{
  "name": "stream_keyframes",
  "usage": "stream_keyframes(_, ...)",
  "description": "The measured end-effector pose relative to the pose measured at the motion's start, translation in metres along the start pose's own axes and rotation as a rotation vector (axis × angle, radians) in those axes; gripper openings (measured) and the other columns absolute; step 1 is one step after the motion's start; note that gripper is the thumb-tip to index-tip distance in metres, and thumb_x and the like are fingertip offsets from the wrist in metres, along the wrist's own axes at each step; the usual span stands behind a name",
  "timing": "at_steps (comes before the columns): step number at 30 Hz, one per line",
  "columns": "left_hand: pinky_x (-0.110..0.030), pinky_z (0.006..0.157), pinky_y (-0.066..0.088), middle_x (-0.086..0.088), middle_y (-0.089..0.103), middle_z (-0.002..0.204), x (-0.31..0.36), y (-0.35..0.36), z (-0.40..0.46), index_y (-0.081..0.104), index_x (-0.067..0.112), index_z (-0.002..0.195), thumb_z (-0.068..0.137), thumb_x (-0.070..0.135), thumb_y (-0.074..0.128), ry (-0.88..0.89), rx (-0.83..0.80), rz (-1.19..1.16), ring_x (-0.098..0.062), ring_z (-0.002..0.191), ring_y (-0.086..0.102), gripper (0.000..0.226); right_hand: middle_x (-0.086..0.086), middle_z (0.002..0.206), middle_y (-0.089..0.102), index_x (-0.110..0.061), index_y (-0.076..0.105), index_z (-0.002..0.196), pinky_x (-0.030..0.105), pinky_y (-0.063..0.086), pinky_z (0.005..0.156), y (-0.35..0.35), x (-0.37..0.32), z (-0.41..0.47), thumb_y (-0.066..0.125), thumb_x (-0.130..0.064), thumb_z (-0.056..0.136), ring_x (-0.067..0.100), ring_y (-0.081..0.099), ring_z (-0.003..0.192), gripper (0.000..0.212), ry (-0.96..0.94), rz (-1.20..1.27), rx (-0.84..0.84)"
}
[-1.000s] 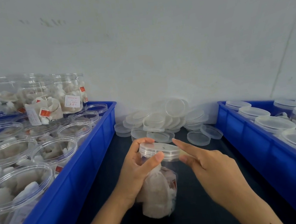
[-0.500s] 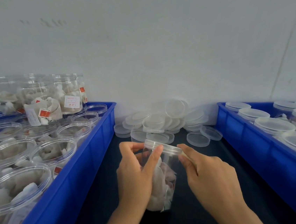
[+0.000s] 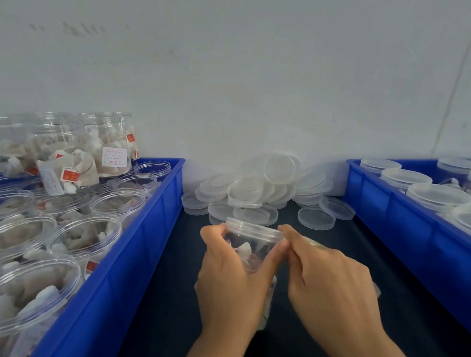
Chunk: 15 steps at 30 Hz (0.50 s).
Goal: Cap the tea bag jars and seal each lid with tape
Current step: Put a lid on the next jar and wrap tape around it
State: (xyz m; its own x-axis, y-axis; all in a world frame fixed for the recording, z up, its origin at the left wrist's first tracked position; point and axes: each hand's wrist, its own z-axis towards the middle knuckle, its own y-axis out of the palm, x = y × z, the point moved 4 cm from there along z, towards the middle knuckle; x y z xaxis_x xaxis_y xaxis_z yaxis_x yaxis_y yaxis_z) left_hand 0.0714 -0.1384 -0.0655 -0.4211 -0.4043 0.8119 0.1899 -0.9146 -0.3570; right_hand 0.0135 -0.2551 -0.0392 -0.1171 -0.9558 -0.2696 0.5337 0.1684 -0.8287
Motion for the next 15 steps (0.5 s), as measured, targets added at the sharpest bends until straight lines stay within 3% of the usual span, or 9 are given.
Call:
stream_keyframes(3, -0.021, 0.064, 0.042, 0.023, 0.046, 0.090, -0.003, -0.001, 0.002, 0.020, 0.040, 0.095, 0.054, 0.090, 0.047, 0.017, 0.003, 0.003, -0.004, 0.084, 0.054, 0.070, -0.012, 0.084, 0.058, -0.043, 0.011, 0.149, 0.023, 0.048, 0.066, 0.000, -0.003, -0.002, 0.018, -0.039, 0.099, 0.006, 0.057, 0.072, 0.051, -0.039, -0.015, -0.009)
stream_keyframes(7, -0.013, 0.058, 0.036, 0.027, 0.042, 0.084, -0.007, -0.001, 0.009, 0.018, 0.039, 0.093, 0.049, 0.093, 0.045, -0.004, -0.039, 0.003, 0.007, 0.072, 0.049, 0.075, -0.012, 0.083, 0.056, -0.042, 0.006, 0.150, 0.022, 0.047, 0.066, 0.000, -0.003, -0.003, 0.023, -0.036, 0.098, 0.006, 0.054, 0.070, 0.054, -0.071, -0.021, -0.030)
stream_keyframes(11, -0.015, 0.062, 0.038, 0.028, 0.043, 0.085, -0.011, -0.003, 0.016, 0.019, 0.042, 0.091, 0.049, 0.090, 0.051, -0.022, -0.097, -0.050, 0.013, 0.075, 0.046, 0.071, -0.013, 0.095, 0.060, -0.043, 0.008, 0.148, 0.023, 0.044, 0.065, 0.000, -0.005, -0.001, 0.024, -0.036, 0.100, 0.006, 0.056, 0.076, 0.051, -0.056, 0.044, -0.034)
stream_keyframes(15, -0.020, 0.069, 0.045, 0.024, 0.052, 0.091, -0.014, -0.005, 0.017, 0.022, 0.043, 0.095, 0.046, 0.094, 0.052, -0.017, -0.140, -0.078, 0.006, 0.084, 0.056, 0.078, -0.015, 0.079, 0.058, -0.041, 0.014, 0.146, 0.026, 0.041, 0.065, -0.008, 0.006, 0.004, 0.026, -0.047, 0.099, 0.003, 0.053, 0.068, 0.048, 0.033, 0.124, -0.048)
